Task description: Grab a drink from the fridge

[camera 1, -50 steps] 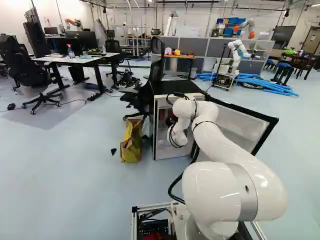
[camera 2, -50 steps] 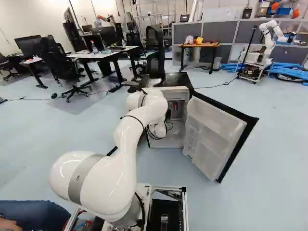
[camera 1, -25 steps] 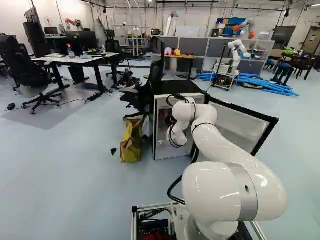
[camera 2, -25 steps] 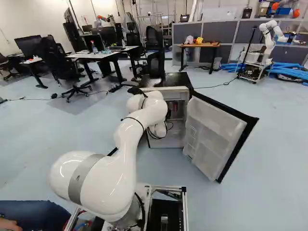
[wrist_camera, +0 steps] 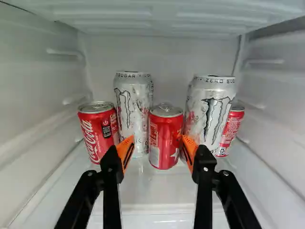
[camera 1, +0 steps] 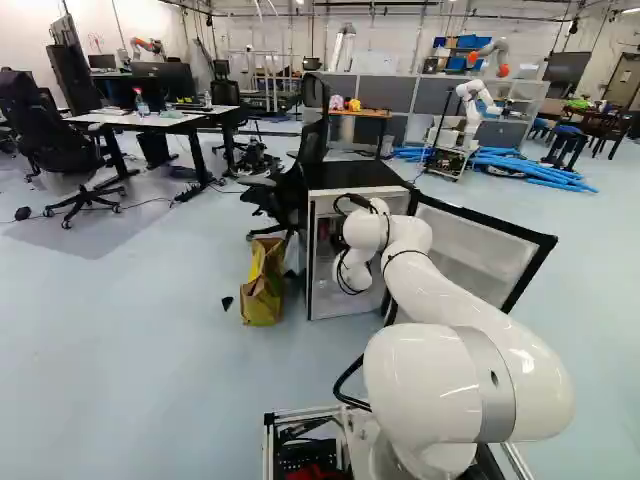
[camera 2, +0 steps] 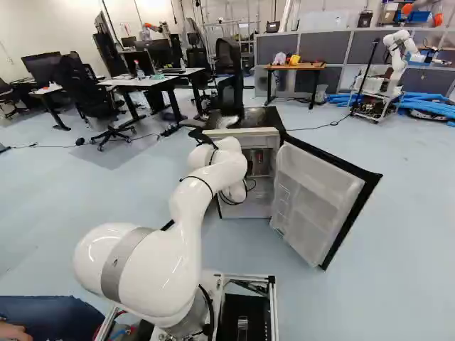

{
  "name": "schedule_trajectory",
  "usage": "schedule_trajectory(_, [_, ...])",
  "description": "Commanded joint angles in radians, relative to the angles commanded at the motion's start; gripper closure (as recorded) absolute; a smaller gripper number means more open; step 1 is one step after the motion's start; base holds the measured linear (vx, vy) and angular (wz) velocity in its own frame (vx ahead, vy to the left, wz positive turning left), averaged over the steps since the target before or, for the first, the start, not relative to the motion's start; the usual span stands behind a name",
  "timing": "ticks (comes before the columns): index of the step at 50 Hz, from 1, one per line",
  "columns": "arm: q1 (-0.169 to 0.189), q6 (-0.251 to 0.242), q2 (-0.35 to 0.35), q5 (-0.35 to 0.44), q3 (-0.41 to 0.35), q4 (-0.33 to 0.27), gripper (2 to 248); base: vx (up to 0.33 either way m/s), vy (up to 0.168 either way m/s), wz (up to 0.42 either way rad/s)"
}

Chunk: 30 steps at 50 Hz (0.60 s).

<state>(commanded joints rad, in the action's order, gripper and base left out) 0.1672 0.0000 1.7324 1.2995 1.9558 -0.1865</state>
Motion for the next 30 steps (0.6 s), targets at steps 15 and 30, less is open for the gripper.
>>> schedule_trajectory(15, [0.005,0.0,0.033,0.0,0.058,0.0,94,0.0,0.0,0.0])
schedule_trajectory(30, [0.01,0.0,0.053,0.0,0.092,0.0,94,0.0,0.0,0.0])
